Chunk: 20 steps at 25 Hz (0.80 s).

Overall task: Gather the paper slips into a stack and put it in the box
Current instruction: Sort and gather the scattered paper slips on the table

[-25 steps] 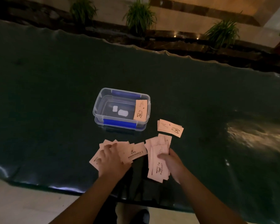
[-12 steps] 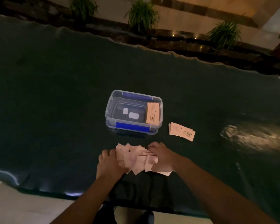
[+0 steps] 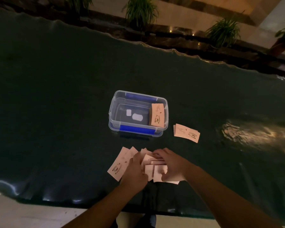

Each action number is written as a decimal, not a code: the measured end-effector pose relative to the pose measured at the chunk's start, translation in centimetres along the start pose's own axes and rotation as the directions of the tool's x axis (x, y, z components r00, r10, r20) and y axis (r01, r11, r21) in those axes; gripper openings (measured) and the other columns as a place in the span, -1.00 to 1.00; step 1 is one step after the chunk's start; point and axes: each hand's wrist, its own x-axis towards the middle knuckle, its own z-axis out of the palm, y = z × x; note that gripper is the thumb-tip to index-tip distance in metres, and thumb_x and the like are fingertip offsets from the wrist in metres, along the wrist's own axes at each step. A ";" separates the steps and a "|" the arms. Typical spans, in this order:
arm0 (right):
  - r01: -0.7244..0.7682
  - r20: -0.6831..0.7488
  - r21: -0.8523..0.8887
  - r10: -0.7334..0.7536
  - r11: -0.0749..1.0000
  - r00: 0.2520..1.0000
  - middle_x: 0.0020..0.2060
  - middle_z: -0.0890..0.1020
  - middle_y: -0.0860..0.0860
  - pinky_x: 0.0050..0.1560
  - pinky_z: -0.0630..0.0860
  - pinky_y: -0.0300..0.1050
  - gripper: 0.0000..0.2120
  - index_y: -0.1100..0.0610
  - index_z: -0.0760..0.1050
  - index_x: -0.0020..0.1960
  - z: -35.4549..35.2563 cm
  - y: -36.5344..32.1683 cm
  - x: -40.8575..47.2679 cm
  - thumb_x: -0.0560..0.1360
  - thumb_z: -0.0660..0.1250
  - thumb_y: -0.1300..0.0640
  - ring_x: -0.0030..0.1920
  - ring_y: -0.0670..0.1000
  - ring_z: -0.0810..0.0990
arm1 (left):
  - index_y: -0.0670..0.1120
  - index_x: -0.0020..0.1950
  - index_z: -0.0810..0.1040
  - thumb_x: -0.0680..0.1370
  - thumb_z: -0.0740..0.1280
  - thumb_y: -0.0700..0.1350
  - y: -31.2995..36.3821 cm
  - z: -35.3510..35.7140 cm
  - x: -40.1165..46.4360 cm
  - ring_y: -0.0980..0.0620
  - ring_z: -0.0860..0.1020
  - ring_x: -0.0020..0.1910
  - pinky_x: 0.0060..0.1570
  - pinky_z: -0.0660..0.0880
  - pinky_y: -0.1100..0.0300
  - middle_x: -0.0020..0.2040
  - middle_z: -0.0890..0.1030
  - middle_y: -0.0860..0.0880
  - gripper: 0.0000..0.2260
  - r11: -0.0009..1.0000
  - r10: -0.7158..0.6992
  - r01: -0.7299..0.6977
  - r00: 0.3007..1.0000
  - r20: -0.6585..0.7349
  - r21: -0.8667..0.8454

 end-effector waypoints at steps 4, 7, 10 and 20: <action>-0.108 0.006 0.066 0.108 0.992 0.994 0.29 0.54 -0.15 0.11 0.60 -0.09 -0.05 -0.24 0.21 0.49 1.0 2.2 -1.5 0.21 0.61 -0.09 0.18 -0.06 0.57 | 0.14 0.60 0.16 0.63 0.34 -0.13 1.3 1.3 1.0 0.17 0.48 0.21 0.16 0.39 0.36 0.45 0.46 0.09 -0.40 1.000 -0.007 0.008 0.998 0.061 -0.027; -0.178 0.001 0.217 0.182 0.960 0.983 0.06 0.62 -0.15 0.01 0.65 -0.04 -0.27 -0.24 0.31 0.28 2.2 3.3 -2.5 0.23 0.60 -0.06 0.01 -0.06 0.62 | 0.05 0.45 0.40 0.64 0.31 -0.15 1.7 1.1 1.4 0.23 0.49 0.07 -0.08 0.36 0.48 0.36 0.54 0.04 -0.62 0.997 0.053 -0.058 0.994 0.092 0.047; -0.196 -0.056 0.511 0.261 0.837 0.964 0.12 0.63 -0.08 0.02 0.60 -0.05 -0.39 -0.20 0.39 0.25 3.5 4.3 -3.5 0.32 0.60 0.09 0.08 -0.06 0.62 | 0.04 0.36 0.50 0.61 0.32 -0.21 0.0 -0.6 1.2 0.17 0.50 0.13 -0.01 0.44 0.38 0.32 0.53 0.01 -0.67 0.998 0.024 -0.022 0.999 -0.032 0.062; -0.140 0.035 0.954 0.365 0.267 0.931 0.25 0.68 0.10 0.15 0.59 0.17 -0.50 0.02 0.41 0.47 5.5 1.6 -3.1 0.57 0.41 0.23 0.22 0.18 0.67 | 0.00 0.47 0.44 0.54 0.40 0.02 -3.8 -4.0 0.1 -0.04 0.40 0.32 0.28 0.46 0.05 0.36 0.44 -0.04 -0.50 0.960 -0.110 0.144 0.983 -0.149 0.241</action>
